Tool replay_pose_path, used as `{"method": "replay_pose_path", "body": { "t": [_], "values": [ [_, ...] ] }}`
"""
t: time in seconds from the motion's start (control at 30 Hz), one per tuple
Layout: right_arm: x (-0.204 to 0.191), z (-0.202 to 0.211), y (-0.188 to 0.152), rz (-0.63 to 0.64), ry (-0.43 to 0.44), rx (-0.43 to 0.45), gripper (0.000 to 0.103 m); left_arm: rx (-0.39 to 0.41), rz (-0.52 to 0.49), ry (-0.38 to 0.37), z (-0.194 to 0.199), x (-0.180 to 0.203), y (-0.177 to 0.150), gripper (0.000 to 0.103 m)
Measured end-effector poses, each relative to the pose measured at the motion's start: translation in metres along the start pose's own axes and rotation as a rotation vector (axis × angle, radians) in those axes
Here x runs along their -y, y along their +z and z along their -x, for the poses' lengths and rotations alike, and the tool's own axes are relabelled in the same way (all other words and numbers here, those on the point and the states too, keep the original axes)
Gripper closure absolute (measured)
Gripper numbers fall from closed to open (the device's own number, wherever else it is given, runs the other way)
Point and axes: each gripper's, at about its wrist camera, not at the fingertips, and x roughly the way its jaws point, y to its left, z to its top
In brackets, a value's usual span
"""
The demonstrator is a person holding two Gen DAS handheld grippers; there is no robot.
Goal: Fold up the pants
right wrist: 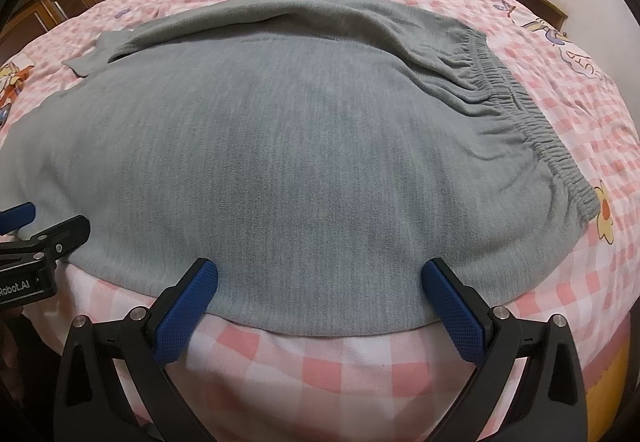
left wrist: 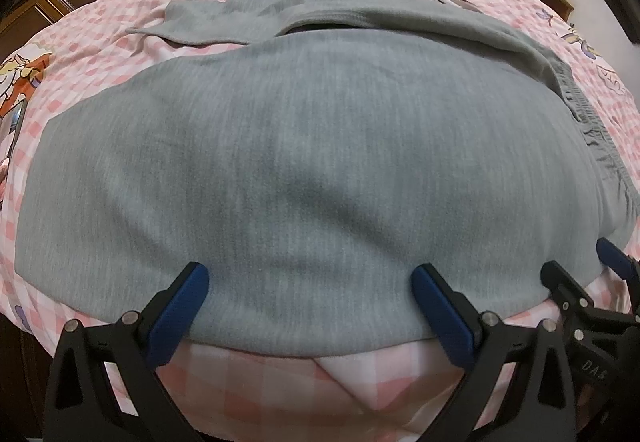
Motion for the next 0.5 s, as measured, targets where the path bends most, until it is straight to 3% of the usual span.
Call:
{"method": "replay_pose_path", "body": {
  "t": [0.3,0.5],
  "values": [
    [-0.0002,0.0014,0.0017,0.000,0.000,-0.012,0.000,0.044,-0.014,0.001,0.0032,0.0001,-0.0034,0.000],
    [0.0019,0.0017,0.0024,0.013,0.020,-0.017,0.000,0.018,-0.030,0.012,0.0037,-0.0001,-0.0029,0.000]
  ]
}}
